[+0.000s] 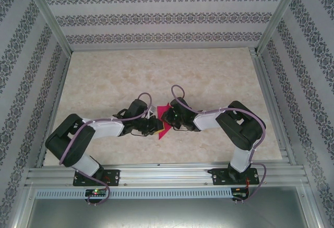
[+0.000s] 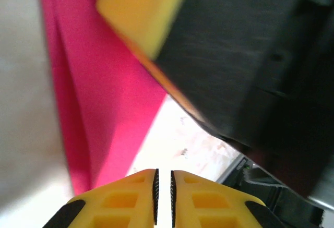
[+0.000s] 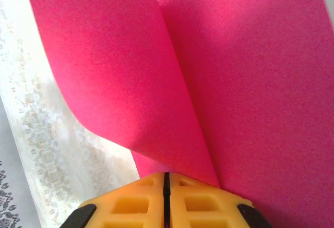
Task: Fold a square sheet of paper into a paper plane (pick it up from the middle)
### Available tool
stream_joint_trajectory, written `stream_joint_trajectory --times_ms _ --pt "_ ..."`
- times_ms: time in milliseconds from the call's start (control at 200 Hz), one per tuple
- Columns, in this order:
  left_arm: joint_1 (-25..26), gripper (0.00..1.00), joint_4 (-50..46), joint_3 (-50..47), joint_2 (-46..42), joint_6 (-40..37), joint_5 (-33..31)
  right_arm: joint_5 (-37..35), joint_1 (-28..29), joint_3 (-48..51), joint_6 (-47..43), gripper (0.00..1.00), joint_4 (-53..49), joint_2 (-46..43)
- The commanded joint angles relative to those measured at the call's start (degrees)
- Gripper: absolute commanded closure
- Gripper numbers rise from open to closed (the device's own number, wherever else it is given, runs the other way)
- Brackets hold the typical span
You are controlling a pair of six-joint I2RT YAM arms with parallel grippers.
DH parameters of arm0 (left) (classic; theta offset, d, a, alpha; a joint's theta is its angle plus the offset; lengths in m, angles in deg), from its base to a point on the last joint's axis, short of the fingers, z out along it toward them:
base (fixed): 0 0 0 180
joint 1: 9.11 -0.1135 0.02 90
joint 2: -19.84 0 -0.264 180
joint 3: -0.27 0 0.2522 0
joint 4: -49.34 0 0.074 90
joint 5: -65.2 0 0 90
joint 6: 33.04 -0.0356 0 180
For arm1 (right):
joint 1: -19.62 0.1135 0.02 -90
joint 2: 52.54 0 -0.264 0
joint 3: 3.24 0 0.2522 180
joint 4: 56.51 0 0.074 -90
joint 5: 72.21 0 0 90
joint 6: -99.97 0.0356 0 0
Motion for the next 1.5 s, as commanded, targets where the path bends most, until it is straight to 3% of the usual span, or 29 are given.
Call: stream_joint_trajectory --times_ms 0,280,440,1089,1314,1499 --pt "-0.6 0.82 3.5 0.6 2.3 1.5 -0.7 -1.6 0.5 3.0 -0.2 0.89 -8.6 2.7" --pt "-0.1 0.83 -1.9 -2.8 7.0 2.1 3.9 -1.6 0.5 2.9 -0.4 0.89 -8.9 2.8" --pt "0.7 0.83 -10.1 -2.6 6.6 -2.6 6.3 -1.8 0.5 2.8 -0.3 0.89 -8.9 2.9" --pt "0.7 0.88 -22.7 -4.6 0.7 -9.0 7.1 -1.9 0.5 3.5 0.0 0.89 -8.7 3.0" --pt "-0.2 0.88 -30.4 -2.9 -15.0 -8.0 -5.3 -3.4 2.1 6.4 5.4 0.89 -4.7 2.0" --pt "-3.0 0.83 -24.4 -2.7 -19.2 -3.9 -8.9 -7.1 4.7 7.7 10.1 0.89 -3.7 1.1"
